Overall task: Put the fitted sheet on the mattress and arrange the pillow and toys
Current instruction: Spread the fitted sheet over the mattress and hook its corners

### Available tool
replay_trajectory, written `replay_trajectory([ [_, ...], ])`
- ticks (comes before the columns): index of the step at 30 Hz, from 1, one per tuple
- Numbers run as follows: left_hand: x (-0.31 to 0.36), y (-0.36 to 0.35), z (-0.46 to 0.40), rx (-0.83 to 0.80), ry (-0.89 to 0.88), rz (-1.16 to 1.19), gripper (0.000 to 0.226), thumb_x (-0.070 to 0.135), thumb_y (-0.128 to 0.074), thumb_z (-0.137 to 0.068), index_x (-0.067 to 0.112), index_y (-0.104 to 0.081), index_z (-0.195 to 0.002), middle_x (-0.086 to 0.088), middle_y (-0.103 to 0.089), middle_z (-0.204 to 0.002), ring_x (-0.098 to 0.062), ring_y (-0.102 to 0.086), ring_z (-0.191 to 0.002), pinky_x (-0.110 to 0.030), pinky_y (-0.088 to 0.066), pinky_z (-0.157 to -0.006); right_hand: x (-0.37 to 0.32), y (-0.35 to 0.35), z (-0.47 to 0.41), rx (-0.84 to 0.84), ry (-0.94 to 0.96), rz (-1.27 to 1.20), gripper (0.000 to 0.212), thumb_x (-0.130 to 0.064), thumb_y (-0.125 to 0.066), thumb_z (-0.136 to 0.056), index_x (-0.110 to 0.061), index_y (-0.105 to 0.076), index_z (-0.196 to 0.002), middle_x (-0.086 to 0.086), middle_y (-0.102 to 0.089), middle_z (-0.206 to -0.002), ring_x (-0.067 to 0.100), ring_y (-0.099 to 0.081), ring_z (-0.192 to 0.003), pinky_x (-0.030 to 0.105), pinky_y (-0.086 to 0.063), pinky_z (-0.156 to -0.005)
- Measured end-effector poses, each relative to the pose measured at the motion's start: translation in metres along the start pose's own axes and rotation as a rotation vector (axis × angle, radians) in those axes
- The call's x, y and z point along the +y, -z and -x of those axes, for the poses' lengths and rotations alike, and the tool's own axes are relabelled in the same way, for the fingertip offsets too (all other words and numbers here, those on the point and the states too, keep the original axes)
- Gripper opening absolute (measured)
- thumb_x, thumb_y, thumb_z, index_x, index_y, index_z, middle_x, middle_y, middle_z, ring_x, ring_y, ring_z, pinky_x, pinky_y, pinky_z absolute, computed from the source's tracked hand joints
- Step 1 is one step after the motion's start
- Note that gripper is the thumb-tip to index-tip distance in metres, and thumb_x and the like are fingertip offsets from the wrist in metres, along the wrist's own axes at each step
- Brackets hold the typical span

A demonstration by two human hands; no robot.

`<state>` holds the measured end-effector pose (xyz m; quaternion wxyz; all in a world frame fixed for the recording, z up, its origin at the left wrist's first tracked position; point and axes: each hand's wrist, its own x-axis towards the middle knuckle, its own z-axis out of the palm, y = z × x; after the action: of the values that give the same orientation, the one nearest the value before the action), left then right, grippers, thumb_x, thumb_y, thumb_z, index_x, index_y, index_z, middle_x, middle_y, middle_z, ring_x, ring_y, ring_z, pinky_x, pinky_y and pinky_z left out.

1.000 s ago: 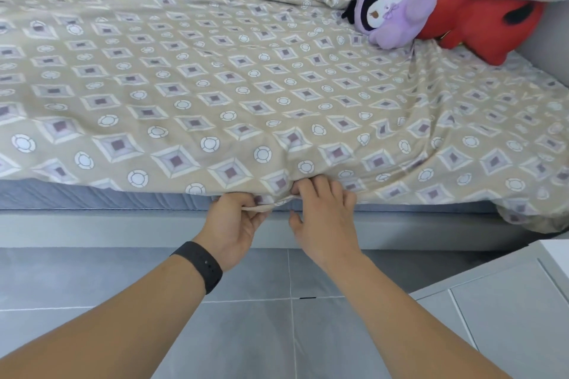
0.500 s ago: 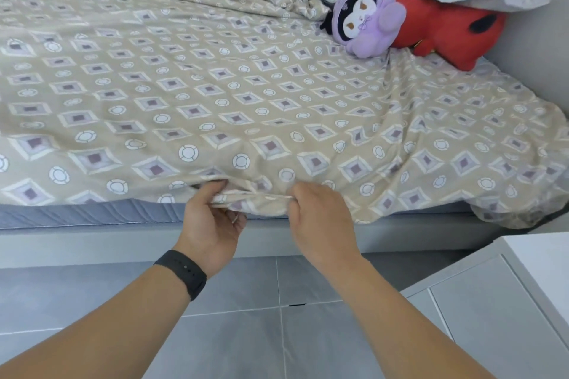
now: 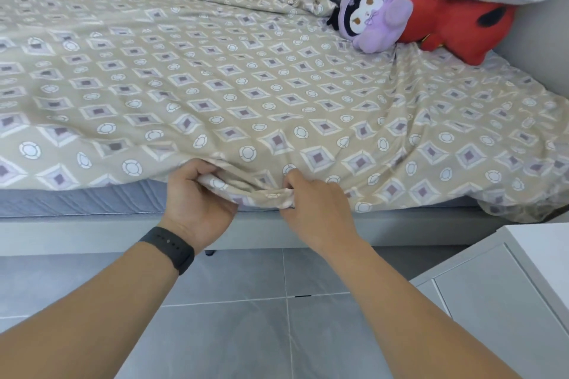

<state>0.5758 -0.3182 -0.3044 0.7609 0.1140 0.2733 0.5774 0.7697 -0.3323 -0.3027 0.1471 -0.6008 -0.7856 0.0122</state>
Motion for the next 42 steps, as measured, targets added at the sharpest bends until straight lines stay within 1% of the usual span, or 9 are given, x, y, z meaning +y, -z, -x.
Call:
replay_trajectory([
  [3,0.007,-0.001,-0.001,0.014,-0.028,0.045,0.039,0.011,-0.054,-0.068,0.01,-0.051,-0.107,-0.017,-0.05,-0.118,-0.053,-0.051,-0.126,-0.059,-0.041,-0.108,-0.005,0.004,0.0,0.057,-0.049,0.0,0.025,-0.021,-0.061,-0.087,-0.025,-0.052,-0.11,-0.006,-0.049,-0.065,0.03,-0.053,-0.069,0.035,-0.028,-0.065],
  [8,-0.012,-0.01,0.012,-0.019,0.02,-0.147,0.04,0.011,-0.058,-0.077,-0.005,-0.062,-0.114,-0.024,-0.063,-0.12,-0.034,-0.066,-0.105,-0.034,-0.056,-0.09,-0.001,0.001,0.003,0.314,-0.074,0.014,0.038,-0.016,-0.067,-0.066,-0.025,-0.06,-0.102,-0.006,-0.058,-0.095,0.024,-0.054,-0.087,0.038,-0.037,-0.079],
  [13,-0.035,-0.007,0.029,-0.098,0.12,-0.422,0.008,0.014,-0.067,-0.067,0.008,-0.069,-0.073,-0.01,-0.062,-0.079,-0.017,-0.054,-0.061,-0.024,-0.043,-0.053,0.008,0.001,0.005,0.399,-0.073,0.052,0.036,-0.012,-0.061,-0.063,-0.027,-0.061,-0.096,-0.01,-0.056,-0.09,0.022,-0.05,-0.087,0.038,-0.032,-0.082],
  [19,-0.028,0.015,0.036,-0.314,0.291,-0.781,0.031,0.032,-0.073,-0.065,0.005,-0.068,-0.078,-0.01,-0.057,-0.075,-0.022,-0.054,-0.069,-0.03,-0.042,-0.069,0.022,-0.003,0.009,0.271,-0.034,-0.005,0.023,-0.008,-0.068,-0.063,-0.023,-0.057,-0.078,-0.008,-0.059,-0.067,0.023,-0.051,-0.063,0.034,-0.035,-0.062],
  [23,-0.015,0.003,0.03,-0.169,0.087,-0.488,0.02,0.017,-0.058,-0.081,0.012,-0.076,-0.075,-0.011,-0.072,-0.099,-0.029,-0.064,-0.104,-0.036,-0.043,-0.099,0.018,0.002,0.006,0.268,-0.09,-0.04,0.013,-0.01,-0.049,-0.062,-0.018,-0.057,-0.069,-0.003,-0.056,-0.058,0.027,-0.046,-0.055,0.031,-0.028,-0.059],
  [28,-0.013,-0.006,0.017,-0.051,0.015,-0.177,0.011,0.018,-0.057,-0.085,0.008,-0.06,-0.083,-0.015,-0.06,-0.085,-0.032,-0.064,-0.088,-0.041,-0.048,-0.098,-0.005,-0.004,0.013,0.389,-0.102,-0.035,0.036,-0.01,-0.059,-0.061,-0.026,-0.055,-0.092,-0.009,-0.049,-0.092,0.021,-0.044,-0.088,0.035,-0.028,-0.078],
  [32,-0.013,0.0,0.009,0.041,-0.029,-0.072,0.026,0.021,-0.061,-0.085,0.013,-0.057,-0.109,-0.01,-0.062,-0.105,-0.027,-0.063,-0.097,-0.035,-0.044,-0.096,-0.011,-0.011,0.011,0.484,-0.589,-0.535,0.018,-0.016,-0.051,-0.072,-0.024,-0.037,-0.08,-0.01,-0.047,-0.086,0.02,-0.039,-0.086,0.035,-0.025,-0.077],
  [37,-0.012,-0.004,0.009,0.124,-0.062,-0.082,0.017,0.015,-0.058,-0.088,0.014,-0.064,-0.104,-0.006,-0.069,-0.099,-0.025,-0.066,-0.095,-0.034,-0.05,-0.091,0.002,-0.014,0.007,0.221,-1.331,-1.221,0.019,-0.039,-0.058,-0.09,-0.023,-0.048,-0.091,-0.007,-0.047,-0.081,0.021,-0.046,-0.081,0.038,-0.044,-0.081],
  [42,-0.014,-0.003,0.007,0.155,-0.069,-0.132,0.009,0.015,-0.058,-0.091,0.013,-0.065,-0.096,-0.005,-0.07,-0.094,-0.027,-0.066,-0.099,-0.04,-0.038,-0.112,-0.001,-0.014,-0.001,-0.093,-1.014,-1.921,0.027,-0.045,-0.053,-0.097,-0.02,-0.062,-0.099,0.004,-0.06,-0.09,0.017,-0.054,-0.072,0.028,-0.046,-0.069],
])
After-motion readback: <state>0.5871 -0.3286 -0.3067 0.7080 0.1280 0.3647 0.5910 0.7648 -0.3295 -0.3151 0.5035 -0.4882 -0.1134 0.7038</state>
